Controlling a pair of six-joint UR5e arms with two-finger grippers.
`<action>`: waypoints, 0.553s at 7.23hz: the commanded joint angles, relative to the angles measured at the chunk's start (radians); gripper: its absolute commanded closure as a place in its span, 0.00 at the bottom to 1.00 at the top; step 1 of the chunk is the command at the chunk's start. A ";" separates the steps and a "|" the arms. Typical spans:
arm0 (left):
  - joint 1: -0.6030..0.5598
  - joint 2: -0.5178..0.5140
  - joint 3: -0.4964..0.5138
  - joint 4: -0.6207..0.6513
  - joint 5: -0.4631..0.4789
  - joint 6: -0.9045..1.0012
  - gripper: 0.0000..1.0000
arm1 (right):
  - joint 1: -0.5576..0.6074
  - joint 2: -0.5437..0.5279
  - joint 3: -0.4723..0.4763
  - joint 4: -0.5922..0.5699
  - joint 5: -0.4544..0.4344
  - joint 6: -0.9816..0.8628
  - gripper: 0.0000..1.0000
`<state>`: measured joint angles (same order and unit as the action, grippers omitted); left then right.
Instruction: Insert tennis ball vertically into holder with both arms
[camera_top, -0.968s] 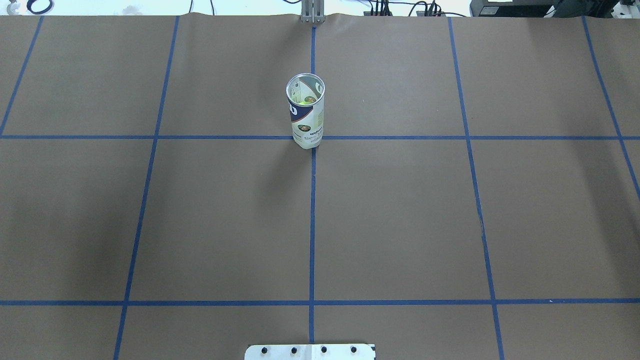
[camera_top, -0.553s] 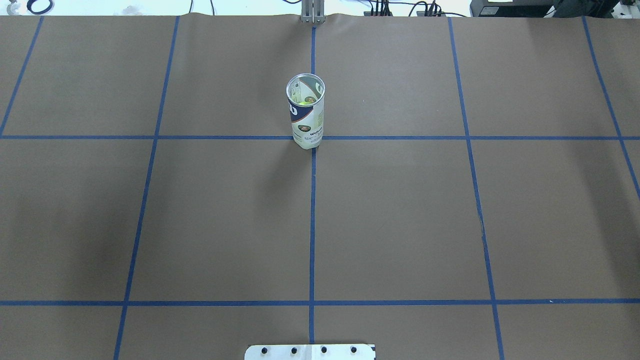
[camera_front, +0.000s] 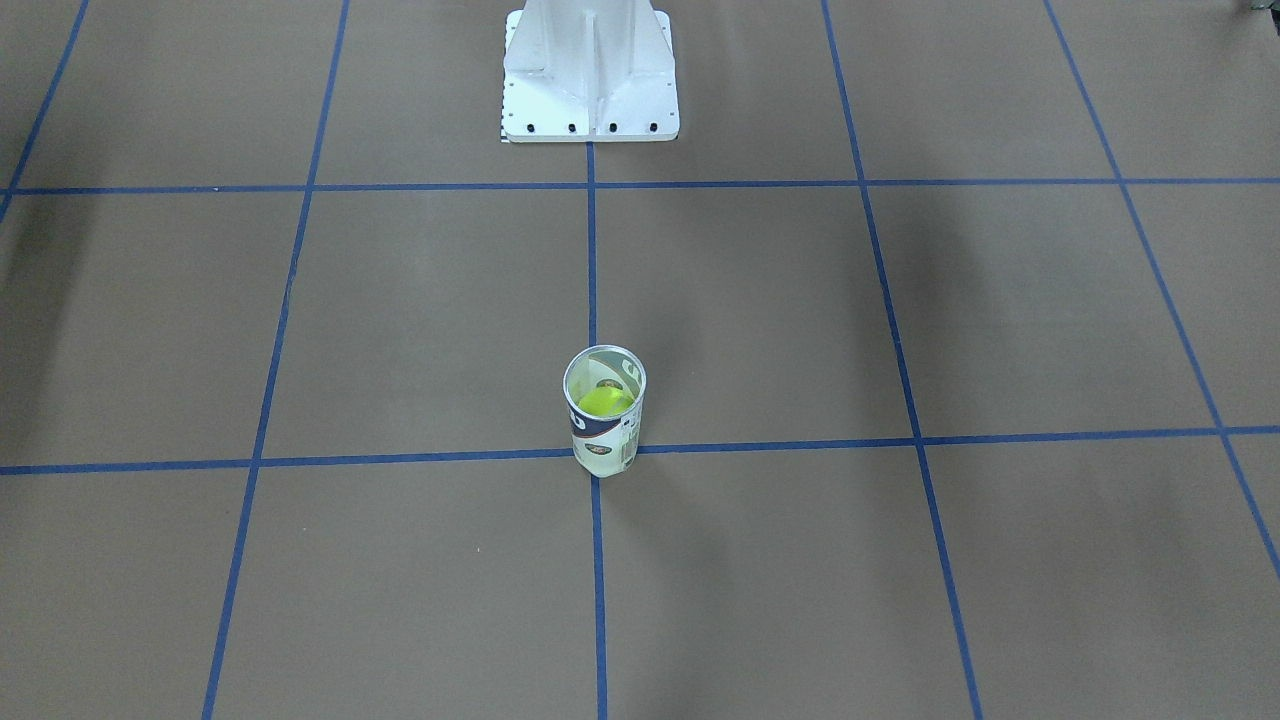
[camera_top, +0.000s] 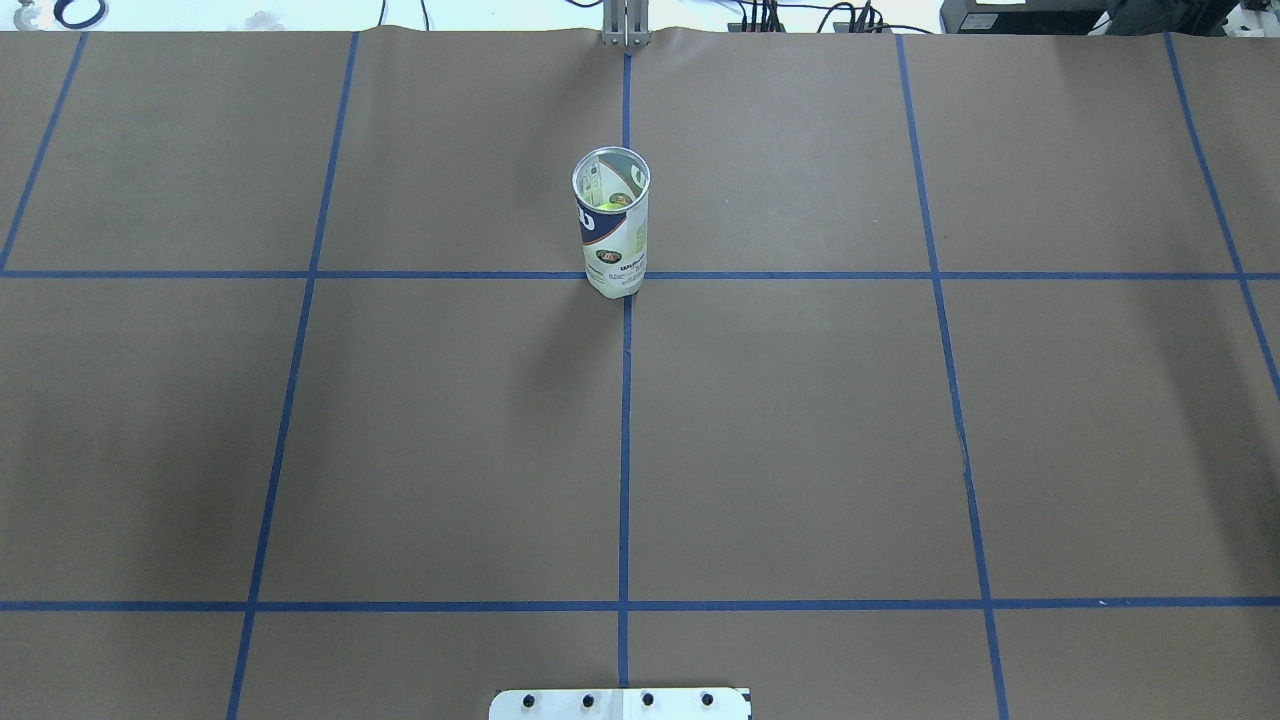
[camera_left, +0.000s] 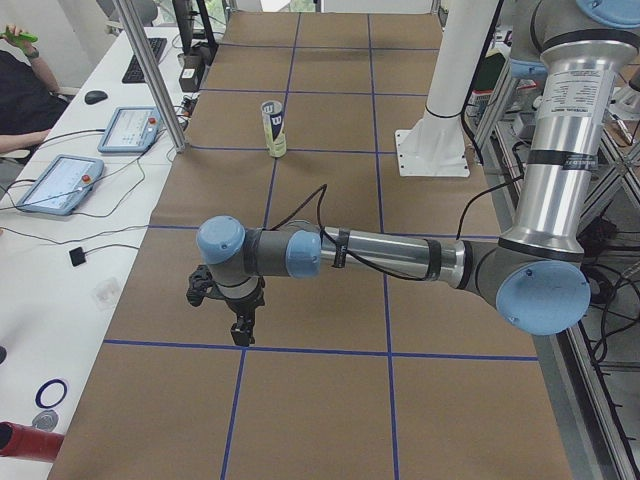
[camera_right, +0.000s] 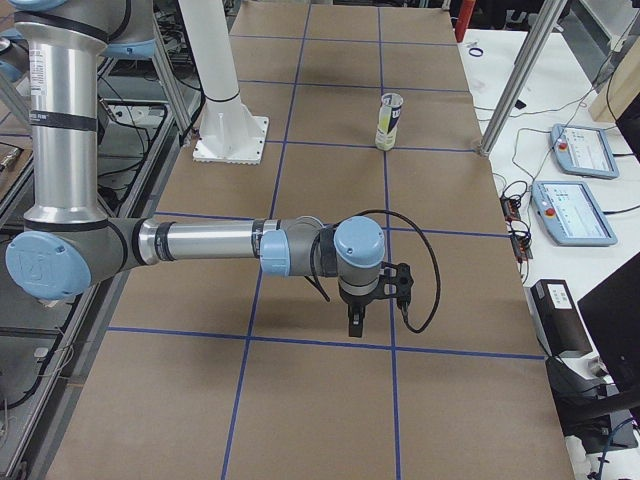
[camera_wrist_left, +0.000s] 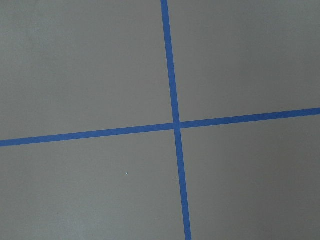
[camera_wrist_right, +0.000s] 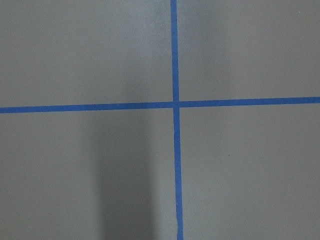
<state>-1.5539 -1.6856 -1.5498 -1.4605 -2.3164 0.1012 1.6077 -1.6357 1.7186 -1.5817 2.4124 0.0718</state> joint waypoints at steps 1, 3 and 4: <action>-0.043 0.052 -0.009 -0.007 -0.006 0.040 0.00 | 0.000 0.004 -0.002 0.000 0.023 0.003 0.00; -0.048 0.148 -0.154 -0.014 -0.006 0.028 0.00 | 0.000 0.004 -0.002 0.000 0.027 0.002 0.00; -0.046 0.149 -0.156 -0.011 -0.008 0.028 0.00 | 0.000 0.004 -0.002 0.000 0.027 0.002 0.00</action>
<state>-1.5999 -1.5579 -1.6707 -1.4736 -2.3226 0.1321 1.6076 -1.6323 1.7165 -1.5815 2.4377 0.0737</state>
